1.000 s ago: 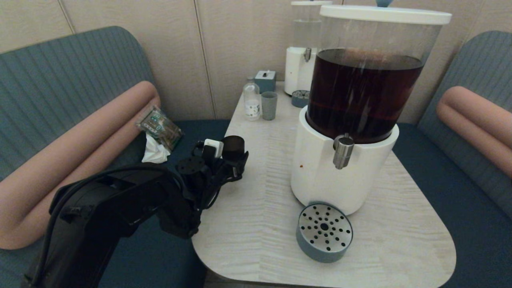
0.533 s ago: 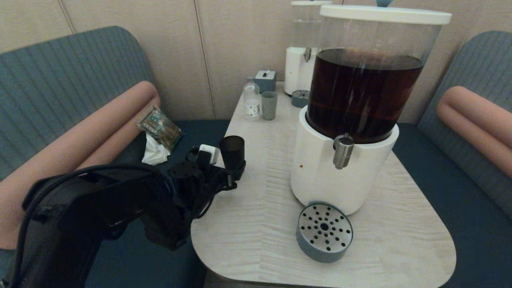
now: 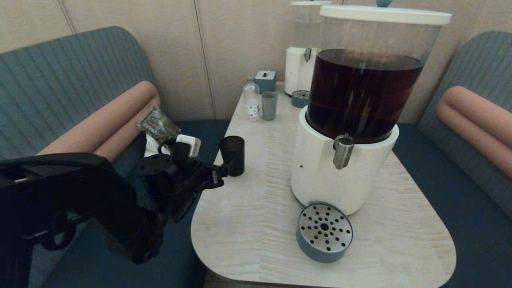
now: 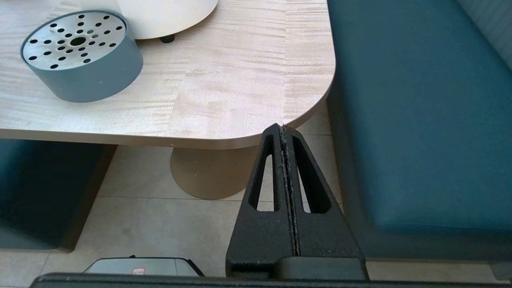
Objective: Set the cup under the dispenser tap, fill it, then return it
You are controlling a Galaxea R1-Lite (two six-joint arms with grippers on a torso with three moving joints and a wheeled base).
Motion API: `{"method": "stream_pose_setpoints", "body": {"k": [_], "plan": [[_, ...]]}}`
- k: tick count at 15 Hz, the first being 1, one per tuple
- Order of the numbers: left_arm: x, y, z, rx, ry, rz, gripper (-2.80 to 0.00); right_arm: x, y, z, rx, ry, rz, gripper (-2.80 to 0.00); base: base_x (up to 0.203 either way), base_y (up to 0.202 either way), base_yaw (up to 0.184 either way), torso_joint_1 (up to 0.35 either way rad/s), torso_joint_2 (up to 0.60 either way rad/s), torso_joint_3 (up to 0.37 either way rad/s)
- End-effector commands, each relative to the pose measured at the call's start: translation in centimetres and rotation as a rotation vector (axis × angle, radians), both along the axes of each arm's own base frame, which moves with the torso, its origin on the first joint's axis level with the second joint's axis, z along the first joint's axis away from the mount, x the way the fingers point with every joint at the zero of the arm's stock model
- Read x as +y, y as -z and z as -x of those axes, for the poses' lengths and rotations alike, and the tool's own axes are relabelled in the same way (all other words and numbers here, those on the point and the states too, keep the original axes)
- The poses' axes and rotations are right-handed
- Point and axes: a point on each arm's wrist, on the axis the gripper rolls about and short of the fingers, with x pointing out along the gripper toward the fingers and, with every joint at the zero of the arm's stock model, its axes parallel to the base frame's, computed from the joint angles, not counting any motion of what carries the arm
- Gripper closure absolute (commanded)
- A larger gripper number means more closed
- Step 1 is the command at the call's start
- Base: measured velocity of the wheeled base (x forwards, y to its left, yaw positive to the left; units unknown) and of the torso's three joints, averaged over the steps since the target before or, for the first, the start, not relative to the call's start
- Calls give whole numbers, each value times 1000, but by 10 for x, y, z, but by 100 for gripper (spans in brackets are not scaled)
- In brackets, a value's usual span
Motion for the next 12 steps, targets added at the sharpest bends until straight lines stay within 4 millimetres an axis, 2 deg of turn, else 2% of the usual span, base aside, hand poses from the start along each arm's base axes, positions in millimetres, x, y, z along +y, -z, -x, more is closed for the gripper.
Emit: {"method": "stream_pose_setpoints", "body": {"k": [1,2,3,8,12], "plan": [[10,-37,29,-75,-1,26,-280,0,0,0,2,0,-1,0,0,0,0,0,0,0],[14,-47,41,-93,-2,32,-280,0,0,0,1,0,-1,0,0,0,0,0,0,0],[19,-60,56,-118,-5,41,0,0,0,0,1,0,-1,0,0,0,0,0,0,0],[48,-124,132,-319,-18,110,0,0,0,0,2,0,-1,0,0,0,0,0,0,0],[79,-163,206,-345,-85,126,0,0,0,0,2,0,-1,0,0,0,0,0,0,0]]}}
